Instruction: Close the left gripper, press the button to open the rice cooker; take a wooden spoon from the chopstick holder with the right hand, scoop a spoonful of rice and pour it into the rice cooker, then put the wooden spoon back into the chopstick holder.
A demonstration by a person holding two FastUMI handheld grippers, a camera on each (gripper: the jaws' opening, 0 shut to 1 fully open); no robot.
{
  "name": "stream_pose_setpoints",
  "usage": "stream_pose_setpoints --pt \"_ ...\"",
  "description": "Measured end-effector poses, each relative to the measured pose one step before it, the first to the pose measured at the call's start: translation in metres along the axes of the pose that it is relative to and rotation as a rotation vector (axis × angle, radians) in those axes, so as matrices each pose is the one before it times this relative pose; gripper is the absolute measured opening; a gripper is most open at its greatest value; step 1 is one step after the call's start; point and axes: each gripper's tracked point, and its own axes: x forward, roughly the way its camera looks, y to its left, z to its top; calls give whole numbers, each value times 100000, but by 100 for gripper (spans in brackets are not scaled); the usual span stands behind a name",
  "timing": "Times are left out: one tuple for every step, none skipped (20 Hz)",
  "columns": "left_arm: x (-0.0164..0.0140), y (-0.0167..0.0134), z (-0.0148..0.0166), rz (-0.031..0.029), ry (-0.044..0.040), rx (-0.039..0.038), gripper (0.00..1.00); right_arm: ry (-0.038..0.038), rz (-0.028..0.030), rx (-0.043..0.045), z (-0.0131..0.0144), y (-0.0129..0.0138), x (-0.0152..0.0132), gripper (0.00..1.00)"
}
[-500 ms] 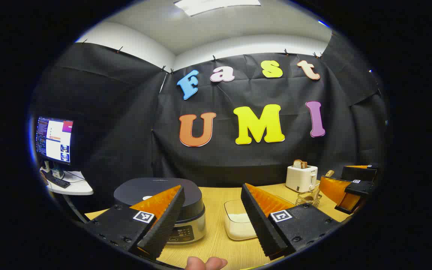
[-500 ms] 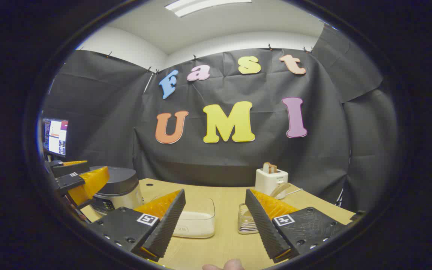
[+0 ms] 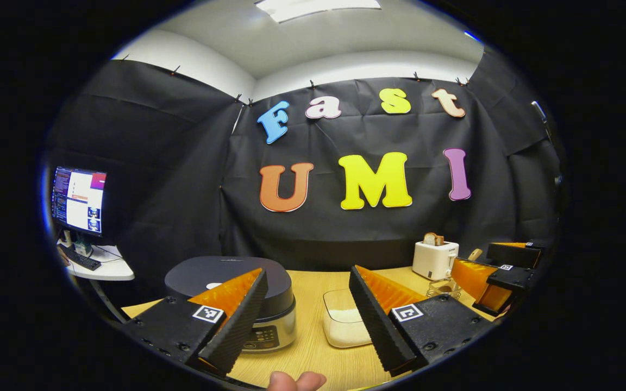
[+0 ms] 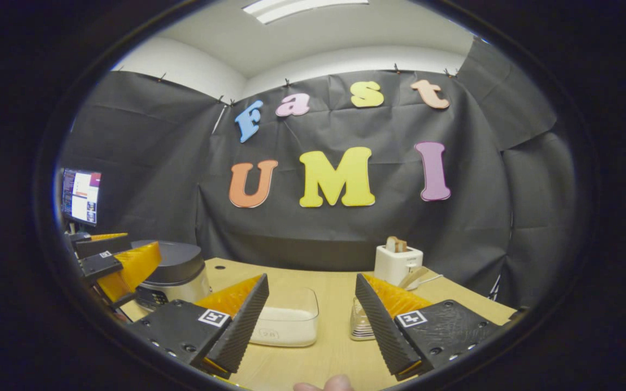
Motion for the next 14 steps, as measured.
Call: stream_pose_setpoints --pt "1 36 -90 219 512 -133 96 -85 242 -58 -44 103 61 95" --pt "16 154 -95 455 623 -230 96 216 202 2 -36 169 34 95" --pt "-82 115 -50 543 409 -375 96 237 126 -180 -68 82 60 95" --pt "69 100 5 389 -41 -303 96 -77 191 -290 58 30 54 95" --pt "-14 52 169 291 -396 -82 96 -285 171 -147 14 69 -73 95" --pt "-38 -24 100 198 -246 61 96 -198 144 63 140 26 33 95" --pt "-6 38 -13 409 136 -200 96 -134 142 109 -107 -15 80 95" --pt "29 -13 -135 -45 242 -115 96 85 61 84 -5 -2 58 95" --pt "37 -58 -136 -55 372 85 96 375 111 70 -201 60 70 95" --pt "54 51 -43 252 105 17 96 230 175 -37 -97 25 93 95" --pt "46 66 -123 351 -24 -104 96 156 71 -100 -139 -73 124 95" --pt "96 53 -118 697 109 -167 96 44 242 -325 -47 -52 154 95" --pt "0 89 -1 669 -19 -145 96 -299 140 -750 -145 -23 162 95" --pt "55 -32 -84 293 -279 165 96 -259 -193 -888 57 -263 121 96"
